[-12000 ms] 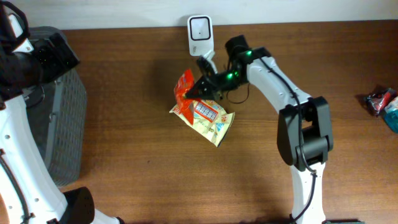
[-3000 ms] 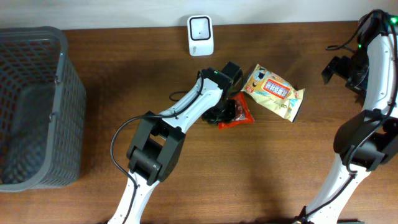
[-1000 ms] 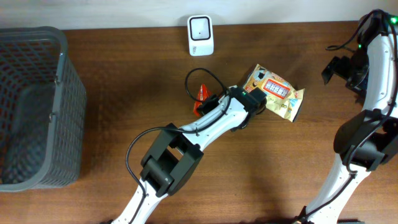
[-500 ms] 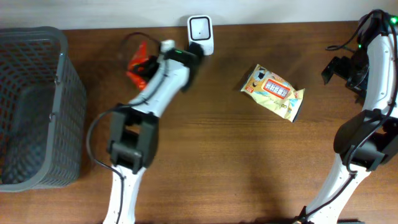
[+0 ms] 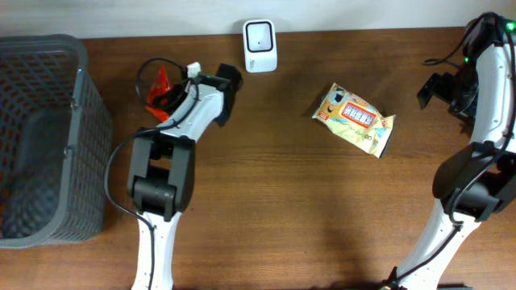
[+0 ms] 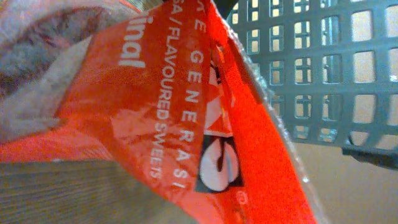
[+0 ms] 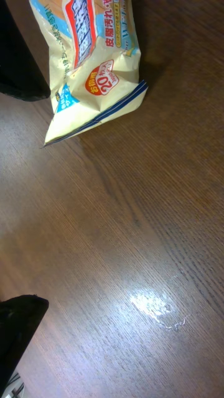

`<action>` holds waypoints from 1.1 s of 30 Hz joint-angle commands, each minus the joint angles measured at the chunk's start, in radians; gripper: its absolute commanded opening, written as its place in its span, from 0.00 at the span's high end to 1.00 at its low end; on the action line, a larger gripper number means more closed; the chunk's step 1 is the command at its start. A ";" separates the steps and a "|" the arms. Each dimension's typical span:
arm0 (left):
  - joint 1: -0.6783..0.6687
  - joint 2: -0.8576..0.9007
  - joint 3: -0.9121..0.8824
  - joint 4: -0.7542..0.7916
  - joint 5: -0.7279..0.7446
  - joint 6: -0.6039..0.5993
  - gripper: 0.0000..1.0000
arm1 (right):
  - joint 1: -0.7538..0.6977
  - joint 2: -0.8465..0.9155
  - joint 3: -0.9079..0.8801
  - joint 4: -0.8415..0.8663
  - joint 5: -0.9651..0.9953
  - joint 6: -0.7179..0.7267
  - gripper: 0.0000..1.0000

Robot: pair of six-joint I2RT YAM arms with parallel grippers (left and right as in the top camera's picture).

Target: Scan the item barcode

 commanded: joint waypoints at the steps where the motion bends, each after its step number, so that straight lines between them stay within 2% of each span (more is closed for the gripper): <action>1: -0.136 -0.011 -0.002 -0.002 0.038 -0.009 1.00 | -0.001 -0.025 0.018 0.000 -0.002 -0.003 0.02; 4: -0.241 -0.011 -0.002 -0.008 0.246 -0.009 0.91 | -0.001 -0.025 0.018 0.000 -0.002 -0.003 0.02; 6: -0.313 -0.011 -0.002 -0.022 0.392 -0.009 0.78 | -0.001 -0.025 0.018 0.000 -0.002 -0.003 0.02; 9: -0.410 -0.011 -0.002 -0.036 0.505 -0.009 0.74 | -0.001 -0.025 0.018 0.000 -0.002 -0.003 0.02; 11: -0.474 -0.012 -0.002 -0.035 0.505 -0.009 0.54 | -0.001 -0.025 0.018 0.000 -0.002 -0.003 0.02; 15: -0.520 -0.012 0.024 -0.055 0.507 -0.009 0.54 | -0.001 -0.025 0.018 0.000 -0.002 -0.003 0.02; 19: -0.506 -0.031 0.185 -0.146 0.545 -0.010 0.51 | -0.001 -0.025 0.018 0.000 -0.002 -0.003 0.02; 20: -0.496 -0.044 0.238 -0.148 0.591 -0.010 0.42 | -0.001 -0.025 0.018 0.000 -0.002 -0.003 0.02; 21: -0.482 -0.058 0.289 -0.142 0.641 -0.010 0.23 | -0.001 -0.025 0.018 0.000 -0.002 -0.003 0.02; 22: -0.466 -0.067 0.330 -0.126 0.673 -0.008 0.10 | -0.001 -0.025 0.018 0.000 -0.002 -0.003 0.02; 23: -0.447 -0.070 0.360 -0.098 0.695 0.021 0.02 | -0.001 -0.025 0.018 0.000 -0.002 -0.003 0.02; 25: -0.407 -0.070 0.383 0.010 0.781 0.252 0.02 | -0.001 -0.025 0.018 0.000 -0.002 -0.003 0.02; 27: -0.375 -0.062 0.379 0.078 0.920 0.430 0.01 | -0.001 -0.025 0.018 0.000 -0.002 -0.003 0.02; 28: -0.357 -0.053 0.375 0.109 0.958 0.457 0.01 | -0.001 -0.025 0.018 0.000 -0.002 -0.003 0.02; 29: -0.346 -0.043 0.375 0.127 0.959 0.452 0.04 | -0.001 -0.025 0.018 0.000 -0.002 -0.003 0.02; 30: -0.332 -0.027 0.375 0.140 0.959 0.393 0.15 | -0.001 -0.025 0.018 0.000 -0.002 -0.003 0.02; 31: -0.323 -0.013 0.375 0.145 0.959 0.312 0.16 | -0.001 -0.025 0.018 0.000 -0.002 -0.003 0.02; 32: -0.311 0.010 0.375 0.151 0.959 0.206 0.11 | -0.001 -0.025 0.018 0.000 -0.002 -0.003 0.02; 33: -0.306 0.023 0.375 0.154 0.959 0.156 0.10 | -0.001 -0.025 0.018 0.000 -0.002 -0.003 0.02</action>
